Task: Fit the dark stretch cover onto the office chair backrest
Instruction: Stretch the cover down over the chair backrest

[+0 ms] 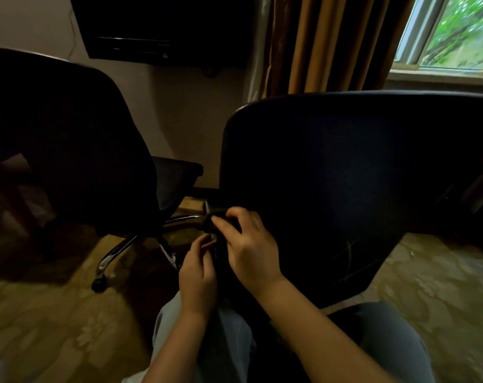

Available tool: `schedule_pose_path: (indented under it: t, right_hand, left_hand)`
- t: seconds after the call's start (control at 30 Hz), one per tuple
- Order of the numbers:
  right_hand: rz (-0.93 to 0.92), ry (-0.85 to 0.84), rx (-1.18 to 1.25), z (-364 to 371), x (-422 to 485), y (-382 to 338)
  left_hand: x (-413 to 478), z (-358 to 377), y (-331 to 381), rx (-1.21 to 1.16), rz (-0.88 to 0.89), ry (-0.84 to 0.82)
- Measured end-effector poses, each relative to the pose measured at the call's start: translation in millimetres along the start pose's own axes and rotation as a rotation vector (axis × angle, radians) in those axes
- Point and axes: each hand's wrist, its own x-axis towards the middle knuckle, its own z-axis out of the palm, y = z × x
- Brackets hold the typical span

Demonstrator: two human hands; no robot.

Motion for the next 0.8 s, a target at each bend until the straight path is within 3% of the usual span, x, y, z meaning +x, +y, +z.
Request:
schedule_pose_path:
  t: [0.13,0.27,0.37,0.53,0.6,0.8]
  right_hand:
    - [0.046,-0.242,-0.029,35.1,-42.9,7.5]
    - [0.107,-0.348,0.001,42.8,-64.8,13.7]
    - [0.124,-0.256,0.046,26.5,-62.0,24.6]
    - [0.114,0.119,0.088,-23.6,-16.5,23.2]
    - [0.111,0.197,0.102,-29.1,-3.9,19.5]
    - [0.032,-0.084,0.031,18.7,-42.1,25.6]
  left_hand:
    - [1.3,1.4,2.3,-0.012,-0.003,0.004]
    - [0.6,1.0,-4.1,0.032,0.001,0.003]
    - [-0.1,1.8,-5.9,0.042,0.015,0.007]
    - [1.2,4.2,-6.7,0.029,0.017,-0.007]
    - [1.0,5.0,-5.2,0.033,0.019,0.008]
    - [-1.2,3.6,0.4,0.091,0.039,0.017]
